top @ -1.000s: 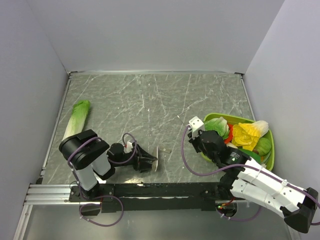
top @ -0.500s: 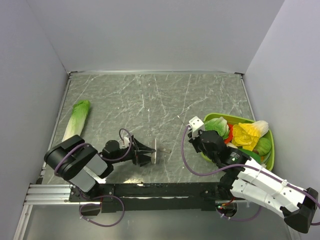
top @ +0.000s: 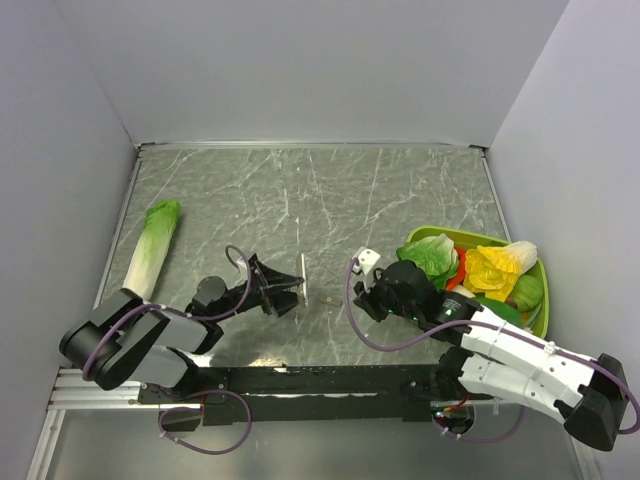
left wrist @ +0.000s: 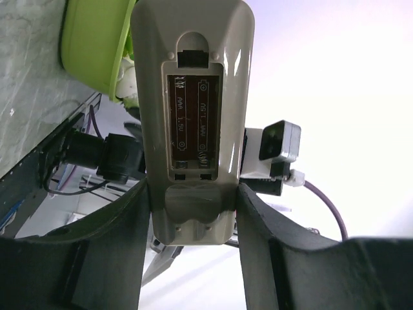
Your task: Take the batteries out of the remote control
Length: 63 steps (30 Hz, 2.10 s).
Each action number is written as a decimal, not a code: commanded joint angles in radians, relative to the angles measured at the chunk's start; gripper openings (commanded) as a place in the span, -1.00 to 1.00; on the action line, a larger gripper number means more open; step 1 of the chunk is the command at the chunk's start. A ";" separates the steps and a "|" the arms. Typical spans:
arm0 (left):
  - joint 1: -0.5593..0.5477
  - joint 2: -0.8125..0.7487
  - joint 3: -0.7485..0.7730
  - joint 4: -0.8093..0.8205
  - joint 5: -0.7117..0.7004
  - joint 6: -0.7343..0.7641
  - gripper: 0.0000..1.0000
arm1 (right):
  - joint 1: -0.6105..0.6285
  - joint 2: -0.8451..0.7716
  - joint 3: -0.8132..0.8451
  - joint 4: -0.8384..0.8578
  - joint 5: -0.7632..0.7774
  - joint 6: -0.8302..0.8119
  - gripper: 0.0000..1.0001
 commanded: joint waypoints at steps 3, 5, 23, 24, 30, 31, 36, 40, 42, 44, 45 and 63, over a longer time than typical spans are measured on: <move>0.007 0.032 0.008 0.564 -0.007 -0.012 -0.99 | 0.018 0.027 0.030 0.064 -0.047 0.038 -1.00; 0.007 0.042 0.023 0.564 0.016 -0.002 -0.99 | 0.018 0.036 0.039 0.044 -0.030 0.035 -1.00; 0.034 -0.287 0.341 -1.000 -0.173 0.870 -0.98 | 0.019 -0.104 0.045 -0.039 0.107 0.021 -1.00; 0.028 -0.312 0.383 -1.212 -0.244 0.912 -0.98 | 0.018 -0.110 0.042 -0.036 0.105 0.022 -1.00; -0.013 -0.310 0.547 -1.643 -0.547 1.061 -0.98 | 0.019 -0.140 0.033 -0.028 0.146 0.030 -1.00; -0.022 -0.301 0.558 -1.658 -0.580 1.067 -0.98 | 0.019 -0.145 0.030 -0.024 0.151 0.030 -1.00; -0.134 -0.211 0.616 -1.745 -0.741 1.056 -0.98 | 0.018 -0.145 0.025 -0.019 0.171 0.079 -1.00; -0.188 -0.119 0.661 -1.771 -0.771 1.042 -0.98 | 0.019 -0.104 0.044 -0.036 0.199 0.143 -1.00; -0.216 -0.074 0.672 -1.771 -0.771 1.038 -0.98 | 0.021 -0.072 0.036 -0.007 0.194 0.210 -1.00; -0.236 -0.042 0.689 -1.779 -0.785 1.027 -0.97 | 0.021 -0.050 0.024 0.015 0.186 0.257 -1.00; -0.239 -0.031 0.690 -1.780 -0.786 1.024 -0.94 | 0.021 -0.024 0.021 0.024 0.192 0.301 -1.00; -0.254 -0.017 0.646 -1.693 -0.703 1.025 0.00 | 0.024 -0.010 -0.017 0.081 0.298 0.441 -1.00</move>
